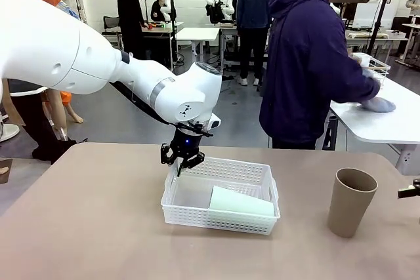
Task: Clean and organize the cups into the basket.
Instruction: Pick up the Reusable plastic cup from the right side of the table and stack it inside the Organizing basket in the center of the table.
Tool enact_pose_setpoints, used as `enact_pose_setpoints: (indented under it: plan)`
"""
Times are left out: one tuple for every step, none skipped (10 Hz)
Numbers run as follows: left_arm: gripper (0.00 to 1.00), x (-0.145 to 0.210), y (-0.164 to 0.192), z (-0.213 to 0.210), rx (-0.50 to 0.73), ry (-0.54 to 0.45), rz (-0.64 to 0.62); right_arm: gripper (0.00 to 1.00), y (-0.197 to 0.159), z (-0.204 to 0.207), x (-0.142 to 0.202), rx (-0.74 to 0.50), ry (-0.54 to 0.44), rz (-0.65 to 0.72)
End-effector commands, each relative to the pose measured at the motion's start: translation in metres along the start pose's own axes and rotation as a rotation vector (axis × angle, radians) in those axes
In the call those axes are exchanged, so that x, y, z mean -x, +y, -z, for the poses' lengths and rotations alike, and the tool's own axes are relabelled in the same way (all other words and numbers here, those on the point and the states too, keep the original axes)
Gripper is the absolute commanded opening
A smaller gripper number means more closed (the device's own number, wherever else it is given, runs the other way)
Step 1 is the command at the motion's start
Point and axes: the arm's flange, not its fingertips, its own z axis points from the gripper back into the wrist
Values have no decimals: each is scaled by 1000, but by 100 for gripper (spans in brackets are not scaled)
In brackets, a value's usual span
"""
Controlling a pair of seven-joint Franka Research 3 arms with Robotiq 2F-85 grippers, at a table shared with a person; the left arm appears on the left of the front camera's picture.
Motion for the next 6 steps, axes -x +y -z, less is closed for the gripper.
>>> enact_pose_setpoints:
  plan:
    - [0, 1, 2, 1, -11, -6, 5, 100, -2, 11, 10, 27, 27, -25]
    - [0, 1, 2, 1, -11, -6, 5, 100, -3, 13, 12, 57, 39, -8]
    - [0, 1, 2, 1, -11, -6, 5, 100, 0, 5, 6, 3, 15, -1]
    - [0, 1, 2, 1, -11, -6, 5, 100, 0, 5, 6, 3, 15, -1]
    - [0, 1, 2, 1, -11, -6, 5, 100, 0, 5, 6, 3, 15, -1]
    - [0, 1, 2, 1, -11, -6, 5, 100, 0, 5, 6, 3, 15, -1]
